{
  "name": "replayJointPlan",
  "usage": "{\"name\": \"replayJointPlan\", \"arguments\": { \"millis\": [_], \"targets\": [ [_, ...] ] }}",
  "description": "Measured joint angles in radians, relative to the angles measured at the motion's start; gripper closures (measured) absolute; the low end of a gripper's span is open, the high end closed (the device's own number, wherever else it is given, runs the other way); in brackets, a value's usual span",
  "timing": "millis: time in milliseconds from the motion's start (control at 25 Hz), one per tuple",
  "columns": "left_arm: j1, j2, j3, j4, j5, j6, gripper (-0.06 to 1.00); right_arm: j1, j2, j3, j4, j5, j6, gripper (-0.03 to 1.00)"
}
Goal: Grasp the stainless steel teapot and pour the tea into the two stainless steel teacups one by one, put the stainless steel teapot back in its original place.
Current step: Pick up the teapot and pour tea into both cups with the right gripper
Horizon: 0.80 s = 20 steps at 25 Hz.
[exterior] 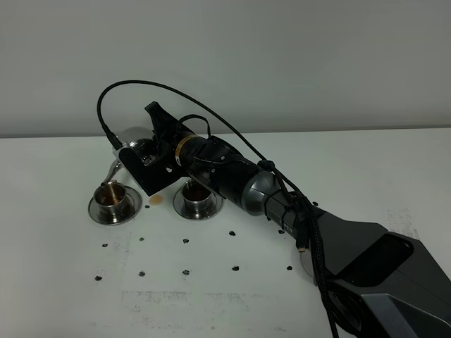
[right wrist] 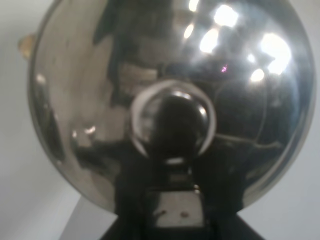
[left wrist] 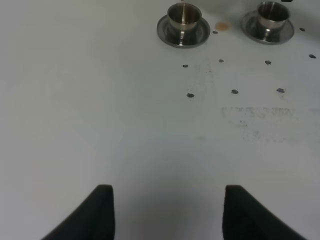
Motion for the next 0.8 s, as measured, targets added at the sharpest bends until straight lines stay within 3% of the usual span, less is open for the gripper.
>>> {"name": "replayJointPlan", "arguments": {
  "millis": [800],
  "targets": [
    [0.000,0.000,0.000,0.000,0.000,0.000,0.41,0.001,0.000,0.000,-0.004,-0.012,-0.035,0.76]
  ]
}}
